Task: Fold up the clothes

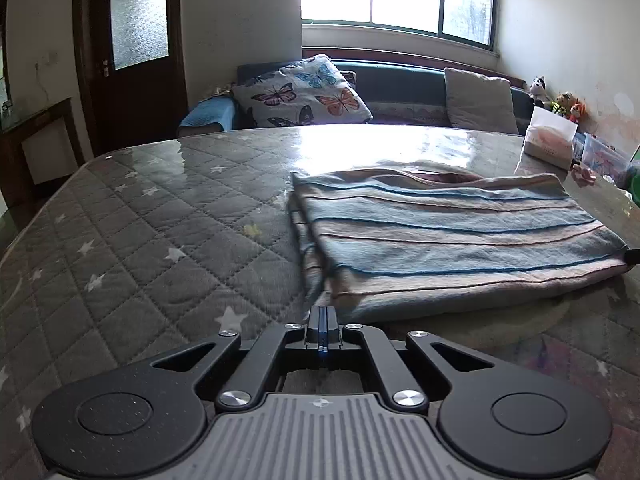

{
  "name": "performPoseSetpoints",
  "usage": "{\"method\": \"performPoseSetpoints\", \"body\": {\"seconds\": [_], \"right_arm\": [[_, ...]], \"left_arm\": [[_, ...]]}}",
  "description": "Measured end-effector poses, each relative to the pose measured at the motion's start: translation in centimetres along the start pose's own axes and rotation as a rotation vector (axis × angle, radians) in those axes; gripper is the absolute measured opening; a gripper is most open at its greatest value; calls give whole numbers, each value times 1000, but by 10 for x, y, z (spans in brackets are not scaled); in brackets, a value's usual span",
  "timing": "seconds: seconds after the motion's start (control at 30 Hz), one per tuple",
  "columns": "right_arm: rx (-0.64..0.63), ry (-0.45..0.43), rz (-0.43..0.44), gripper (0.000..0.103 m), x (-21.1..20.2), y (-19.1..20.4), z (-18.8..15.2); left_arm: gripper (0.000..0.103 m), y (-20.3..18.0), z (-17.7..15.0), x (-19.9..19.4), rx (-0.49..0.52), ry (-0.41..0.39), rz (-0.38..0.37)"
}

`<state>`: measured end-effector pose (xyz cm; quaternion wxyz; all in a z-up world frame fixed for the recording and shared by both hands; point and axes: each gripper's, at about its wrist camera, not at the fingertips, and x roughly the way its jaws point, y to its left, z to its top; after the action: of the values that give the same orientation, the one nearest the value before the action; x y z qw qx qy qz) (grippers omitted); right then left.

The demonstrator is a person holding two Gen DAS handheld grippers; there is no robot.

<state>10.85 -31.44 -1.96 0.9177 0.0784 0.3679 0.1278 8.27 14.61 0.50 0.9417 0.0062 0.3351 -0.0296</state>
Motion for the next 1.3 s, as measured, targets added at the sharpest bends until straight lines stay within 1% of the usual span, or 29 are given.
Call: {"method": "performPoseSetpoints", "body": {"seconds": [0.1, 0.23, 0.4, 0.43, 0.47, 0.5, 0.53, 0.6, 0.67, 0.7, 0.73, 0.8, 0.9, 1.0, 1.17, 1.23, 1.3], "right_arm": [[-15, -1, -18, 8, -15, -3, -3], [-32, 12, -46, 8, -33, -12, -12], [-13, 18, -82, 8, -51, -25, -29], [-8, 15, -86, 8, -54, -26, -31], [-4, 13, -89, 8, -57, -27, -32], [0, 10, -93, 8, -59, -28, -34], [2, 9, -96, 8, -60, -29, -35], [6, 7, -102, 8, -63, -30, -37], [9, 6, -109, 8, -65, -31, -39], [11, 5, -112, 8, -67, -31, -40], [12, 4, -115, 8, -68, -32, -42], [16, 2, -122, 8, -71, -33, -44], [21, -1, -131, 8, -74, -35, -47], [16, -4, -148, 8, -81, -34, -50], [35, 13, -159, 8, -93, -39, -61], [34, 23, -170, 9, -92, -41, -65], [13, 32, -190, 9, -96, -41, -66]], "left_arm": [[0, -5, -9, -13, 4, 9, -20], [0, -18, -19, -24, 41, 15, -46], [5, -40, -17, -15, 117, -9, -57], [13, -45, -16, -13, 135, -15, -58], [29, -50, -15, -11, 153, -21, -60], [37, -55, -14, -9, 172, -27, -61], [42, -60, -14, -6, 190, -33, -62], [42, -69, -13, 0, 221, -34, -72], [40, -75, -14, 7, 235, -23, -88], [37, -76, -15, 9, 234, -20, -96], [26, -77, -16, 11, 234, -16, -103], [15, -78, -18, 13, 235, -14, -116], [0, -77, -20, 4, 215, -30, -113], [0, -69, -23, -10, 170, -16, -102], [0, -58, -41, -31, 108, 23, -132], [2, -57, -39, -34, 77, 35, -140], [2, -59, -32, -38, 69, 20, -152]]}}
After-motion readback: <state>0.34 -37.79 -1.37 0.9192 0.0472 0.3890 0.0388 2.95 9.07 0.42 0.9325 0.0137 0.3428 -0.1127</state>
